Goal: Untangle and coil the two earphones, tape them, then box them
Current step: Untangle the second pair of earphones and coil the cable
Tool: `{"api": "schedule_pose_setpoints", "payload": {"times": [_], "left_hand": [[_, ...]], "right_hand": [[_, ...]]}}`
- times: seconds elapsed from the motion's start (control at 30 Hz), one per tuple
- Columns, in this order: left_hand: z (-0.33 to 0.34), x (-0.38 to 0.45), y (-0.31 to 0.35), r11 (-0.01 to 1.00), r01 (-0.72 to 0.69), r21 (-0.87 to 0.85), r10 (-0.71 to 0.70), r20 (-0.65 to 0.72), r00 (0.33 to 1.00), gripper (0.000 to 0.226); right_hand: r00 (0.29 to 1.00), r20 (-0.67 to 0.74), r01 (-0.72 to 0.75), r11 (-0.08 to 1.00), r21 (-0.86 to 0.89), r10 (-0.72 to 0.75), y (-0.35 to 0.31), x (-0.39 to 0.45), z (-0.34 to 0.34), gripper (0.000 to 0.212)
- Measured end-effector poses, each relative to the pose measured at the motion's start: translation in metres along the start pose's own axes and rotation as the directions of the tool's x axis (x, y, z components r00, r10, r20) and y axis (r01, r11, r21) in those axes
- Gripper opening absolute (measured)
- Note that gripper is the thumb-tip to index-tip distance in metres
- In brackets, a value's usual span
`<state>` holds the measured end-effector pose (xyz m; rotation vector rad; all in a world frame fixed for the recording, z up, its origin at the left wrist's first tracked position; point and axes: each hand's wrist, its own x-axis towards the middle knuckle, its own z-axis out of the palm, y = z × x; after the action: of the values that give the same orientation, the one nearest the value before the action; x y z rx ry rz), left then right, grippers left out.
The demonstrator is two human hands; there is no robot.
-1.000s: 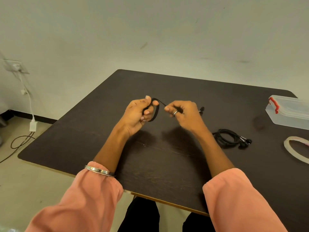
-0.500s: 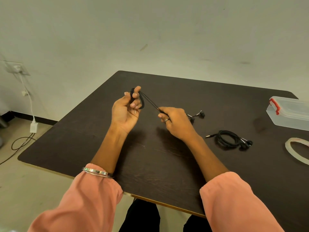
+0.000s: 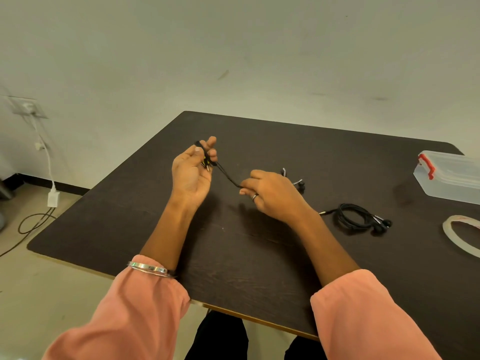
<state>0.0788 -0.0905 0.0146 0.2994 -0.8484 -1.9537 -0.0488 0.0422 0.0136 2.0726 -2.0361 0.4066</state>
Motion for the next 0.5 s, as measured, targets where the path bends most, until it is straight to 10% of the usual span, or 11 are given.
{"api": "schedule_pose_setpoints", "payload": {"times": [0.5], "left_hand": [[0.006,-0.003,-0.023,0.881,0.092,0.464,-0.156,0.101,0.983,0.03]], "right_hand": [[0.959,-0.276,0.066,0.998,-0.016,-0.067,-0.001,-0.001,-0.015,0.019]]}}
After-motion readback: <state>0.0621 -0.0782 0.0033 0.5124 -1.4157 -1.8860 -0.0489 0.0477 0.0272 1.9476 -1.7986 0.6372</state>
